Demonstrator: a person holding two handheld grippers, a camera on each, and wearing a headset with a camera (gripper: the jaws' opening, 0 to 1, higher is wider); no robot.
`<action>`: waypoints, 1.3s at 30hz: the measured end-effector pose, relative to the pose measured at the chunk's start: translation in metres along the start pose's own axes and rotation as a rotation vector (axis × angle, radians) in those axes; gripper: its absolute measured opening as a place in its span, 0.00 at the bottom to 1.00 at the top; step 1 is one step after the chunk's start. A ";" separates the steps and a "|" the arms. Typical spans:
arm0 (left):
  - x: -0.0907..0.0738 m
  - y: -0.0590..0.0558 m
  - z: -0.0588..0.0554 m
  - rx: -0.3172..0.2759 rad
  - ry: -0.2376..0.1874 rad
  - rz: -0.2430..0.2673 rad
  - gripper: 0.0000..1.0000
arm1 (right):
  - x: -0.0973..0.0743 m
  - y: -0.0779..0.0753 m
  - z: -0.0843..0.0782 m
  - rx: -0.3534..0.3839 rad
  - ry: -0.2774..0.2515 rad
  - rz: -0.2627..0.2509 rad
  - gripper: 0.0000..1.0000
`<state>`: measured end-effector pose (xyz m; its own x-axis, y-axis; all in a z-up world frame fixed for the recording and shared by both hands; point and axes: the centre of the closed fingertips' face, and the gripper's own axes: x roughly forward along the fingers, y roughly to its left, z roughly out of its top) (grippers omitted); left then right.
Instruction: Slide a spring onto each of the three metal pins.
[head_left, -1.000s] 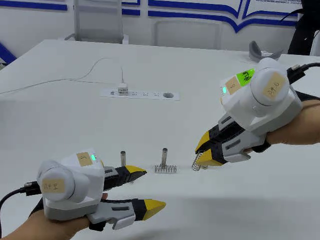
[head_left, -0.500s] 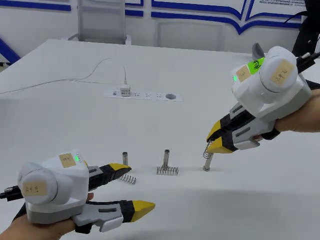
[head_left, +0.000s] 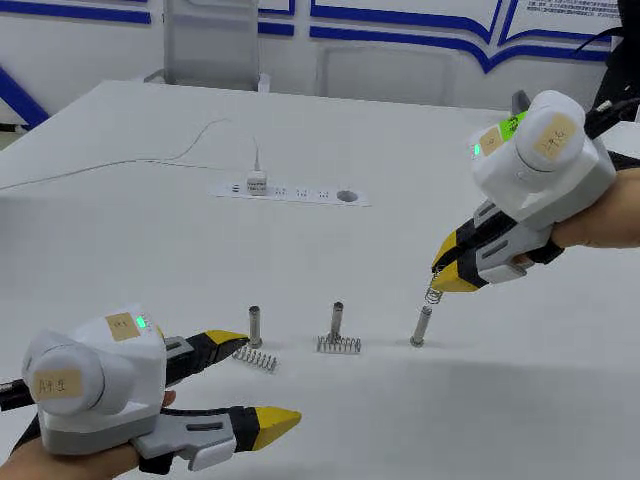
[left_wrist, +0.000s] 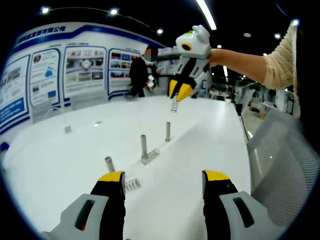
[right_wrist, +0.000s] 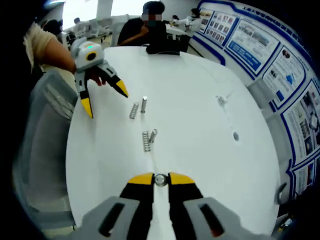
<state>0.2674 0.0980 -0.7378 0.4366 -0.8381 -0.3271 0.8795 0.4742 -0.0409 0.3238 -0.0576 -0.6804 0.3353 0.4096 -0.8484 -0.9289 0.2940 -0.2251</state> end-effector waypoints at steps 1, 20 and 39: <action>0.000 0.000 -0.001 -0.001 0.001 0.001 0.63 | 0.002 -0.002 -0.002 0.007 0.005 0.002 0.12; -0.003 0.005 -0.005 -0.020 0.003 0.017 0.64 | 0.022 -0.008 -0.017 0.063 0.030 0.018 0.12; -0.006 0.007 -0.008 -0.033 0.003 0.026 0.63 | 0.035 -0.007 -0.020 0.078 0.041 0.036 0.12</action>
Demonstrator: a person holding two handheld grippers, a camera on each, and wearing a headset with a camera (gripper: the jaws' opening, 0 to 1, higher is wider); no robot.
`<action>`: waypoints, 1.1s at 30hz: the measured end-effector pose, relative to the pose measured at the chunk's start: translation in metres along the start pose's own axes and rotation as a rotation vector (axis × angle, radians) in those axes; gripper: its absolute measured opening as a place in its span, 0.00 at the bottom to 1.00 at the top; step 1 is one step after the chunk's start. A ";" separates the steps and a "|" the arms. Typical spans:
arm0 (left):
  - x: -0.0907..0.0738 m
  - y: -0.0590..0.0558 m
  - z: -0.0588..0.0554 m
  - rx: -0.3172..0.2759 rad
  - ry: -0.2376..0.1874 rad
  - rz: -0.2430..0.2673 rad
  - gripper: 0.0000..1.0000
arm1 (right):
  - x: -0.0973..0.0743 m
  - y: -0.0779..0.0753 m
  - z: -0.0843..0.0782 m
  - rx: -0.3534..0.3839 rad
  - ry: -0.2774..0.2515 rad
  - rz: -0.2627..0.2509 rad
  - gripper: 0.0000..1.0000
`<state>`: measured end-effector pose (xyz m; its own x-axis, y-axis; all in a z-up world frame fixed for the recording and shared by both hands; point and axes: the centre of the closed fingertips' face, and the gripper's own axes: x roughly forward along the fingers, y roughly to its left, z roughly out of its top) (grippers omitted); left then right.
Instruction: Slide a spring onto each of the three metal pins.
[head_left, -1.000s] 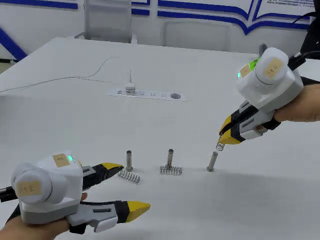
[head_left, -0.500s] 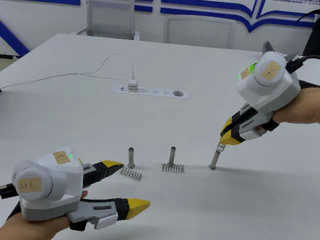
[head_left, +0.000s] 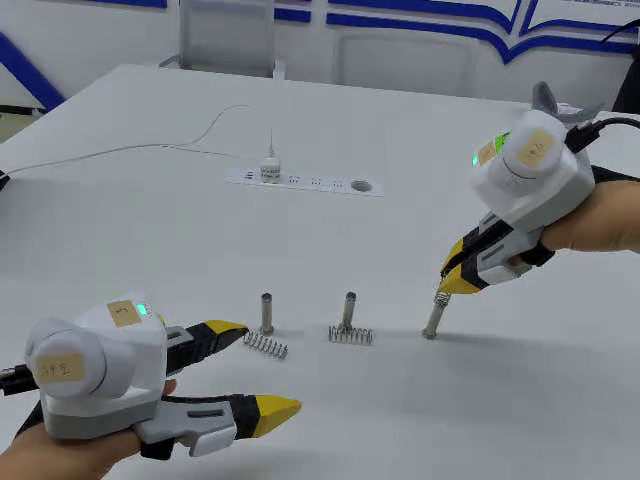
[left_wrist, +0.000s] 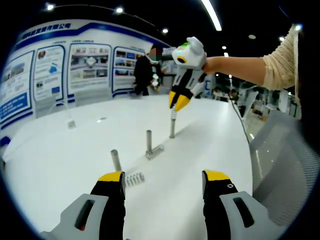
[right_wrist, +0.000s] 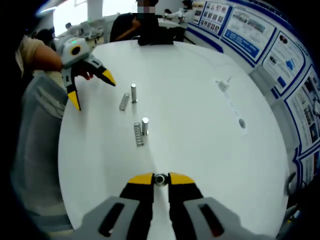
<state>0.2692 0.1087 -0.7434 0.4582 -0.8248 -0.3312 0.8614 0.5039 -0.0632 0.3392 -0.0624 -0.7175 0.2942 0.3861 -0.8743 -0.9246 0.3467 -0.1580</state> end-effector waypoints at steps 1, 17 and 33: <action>0.000 0.000 0.000 0.000 -0.001 0.000 0.63 | 0.001 0.000 0.000 0.001 0.001 0.001 0.12; 0.001 0.001 0.001 0.003 0.001 0.000 0.63 | 0.024 0.003 -0.013 0.035 0.026 0.017 0.12; 0.001 0.002 0.003 0.002 -0.001 0.008 0.63 | 0.042 0.007 -0.025 0.072 0.061 0.034 0.12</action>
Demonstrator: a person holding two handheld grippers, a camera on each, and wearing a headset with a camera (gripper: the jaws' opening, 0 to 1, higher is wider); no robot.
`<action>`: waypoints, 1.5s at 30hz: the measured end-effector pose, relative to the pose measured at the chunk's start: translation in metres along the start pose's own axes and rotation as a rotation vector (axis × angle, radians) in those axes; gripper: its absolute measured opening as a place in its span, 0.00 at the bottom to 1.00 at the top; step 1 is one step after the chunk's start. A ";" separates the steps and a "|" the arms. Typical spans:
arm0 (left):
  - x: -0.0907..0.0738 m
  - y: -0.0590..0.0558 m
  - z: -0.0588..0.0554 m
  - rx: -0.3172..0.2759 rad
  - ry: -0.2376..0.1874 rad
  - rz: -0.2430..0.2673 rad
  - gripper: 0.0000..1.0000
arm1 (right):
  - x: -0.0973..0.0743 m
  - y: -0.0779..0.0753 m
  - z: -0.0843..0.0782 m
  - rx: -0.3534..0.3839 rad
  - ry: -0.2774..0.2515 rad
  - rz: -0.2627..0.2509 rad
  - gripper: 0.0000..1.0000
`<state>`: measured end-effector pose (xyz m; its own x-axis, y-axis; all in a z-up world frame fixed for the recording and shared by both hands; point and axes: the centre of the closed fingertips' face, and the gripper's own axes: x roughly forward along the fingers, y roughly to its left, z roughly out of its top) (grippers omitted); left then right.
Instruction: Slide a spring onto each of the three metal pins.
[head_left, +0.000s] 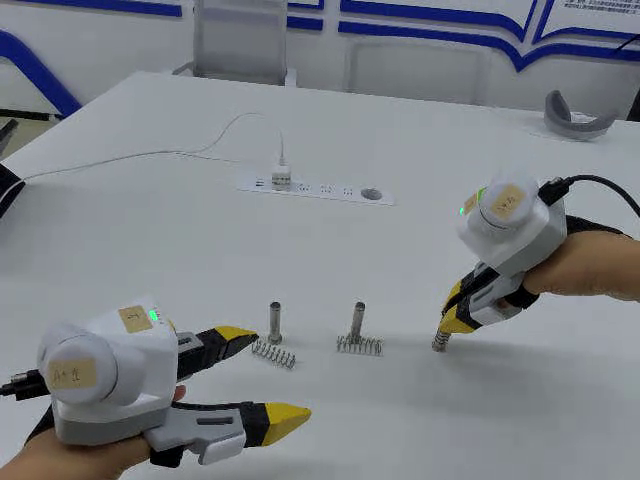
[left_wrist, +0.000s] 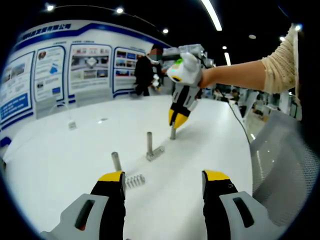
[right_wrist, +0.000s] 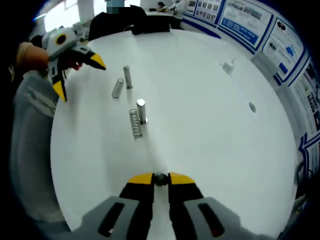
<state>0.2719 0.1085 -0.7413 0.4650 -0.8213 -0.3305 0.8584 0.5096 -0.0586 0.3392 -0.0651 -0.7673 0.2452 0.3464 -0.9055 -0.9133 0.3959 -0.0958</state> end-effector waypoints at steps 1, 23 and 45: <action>0.000 0.000 0.000 -0.001 -0.001 0.001 0.63 | 0.002 0.000 -0.001 0.003 0.004 0.000 0.12; -0.001 0.002 0.002 0.001 -0.009 0.007 0.63 | -0.007 -0.001 0.012 -0.003 -0.038 -0.024 0.19; 0.002 0.004 0.004 0.000 -0.024 -0.001 0.62 | 0.026 0.038 0.060 -0.155 -0.094 0.051 0.16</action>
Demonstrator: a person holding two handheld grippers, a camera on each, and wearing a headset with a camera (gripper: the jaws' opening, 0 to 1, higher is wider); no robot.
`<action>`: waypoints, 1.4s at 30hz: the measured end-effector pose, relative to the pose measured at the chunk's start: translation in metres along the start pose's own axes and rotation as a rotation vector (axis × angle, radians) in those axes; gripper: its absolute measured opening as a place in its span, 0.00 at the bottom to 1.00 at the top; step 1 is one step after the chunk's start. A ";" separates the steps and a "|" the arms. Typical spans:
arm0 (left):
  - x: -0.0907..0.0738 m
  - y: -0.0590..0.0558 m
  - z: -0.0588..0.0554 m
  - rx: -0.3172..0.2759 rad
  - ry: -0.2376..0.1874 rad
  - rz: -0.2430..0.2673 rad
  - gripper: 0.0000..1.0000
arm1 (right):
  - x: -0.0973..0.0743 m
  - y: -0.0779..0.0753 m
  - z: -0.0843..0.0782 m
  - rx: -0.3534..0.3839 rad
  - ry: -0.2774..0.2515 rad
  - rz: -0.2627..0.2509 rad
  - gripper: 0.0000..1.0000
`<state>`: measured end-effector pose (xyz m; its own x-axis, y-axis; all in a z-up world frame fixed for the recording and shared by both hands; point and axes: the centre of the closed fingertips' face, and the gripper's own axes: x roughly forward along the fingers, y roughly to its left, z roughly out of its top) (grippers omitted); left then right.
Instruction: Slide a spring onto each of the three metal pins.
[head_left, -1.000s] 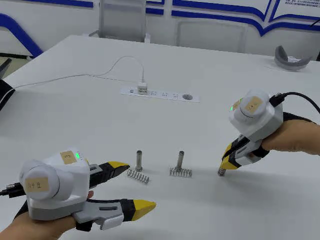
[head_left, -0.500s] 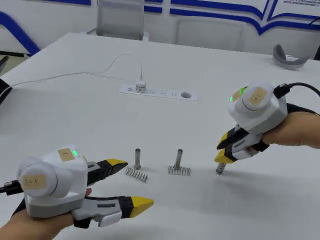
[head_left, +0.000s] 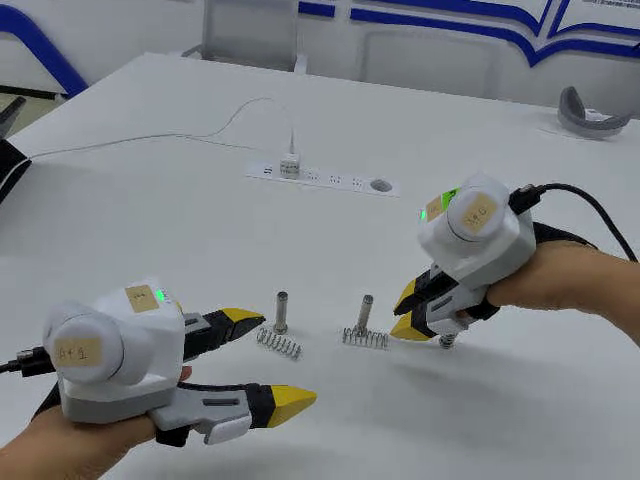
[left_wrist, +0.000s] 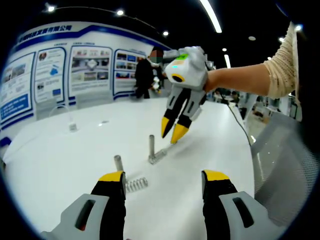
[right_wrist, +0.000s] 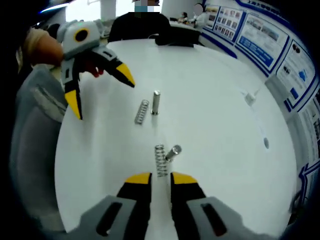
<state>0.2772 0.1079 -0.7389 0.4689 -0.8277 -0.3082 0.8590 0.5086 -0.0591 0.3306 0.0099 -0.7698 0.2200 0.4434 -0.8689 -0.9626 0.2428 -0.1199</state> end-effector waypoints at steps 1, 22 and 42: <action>0.000 0.000 -0.001 -0.003 0.000 0.000 0.62 | 0.004 0.000 0.000 -0.001 0.002 0.003 0.16; 0.005 0.003 -0.003 -0.028 -0.008 -0.017 0.62 | 0.029 0.002 -0.009 -0.015 0.049 0.047 0.14; 0.008 0.004 -0.004 -0.037 -0.012 -0.025 0.61 | 0.035 0.004 -0.014 -0.010 0.078 0.071 0.12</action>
<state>0.2840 0.1041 -0.7450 0.4500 -0.8429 -0.2949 0.8624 0.4959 -0.1017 0.3322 0.0142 -0.8078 0.1388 0.3901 -0.9102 -0.9769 0.2045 -0.0614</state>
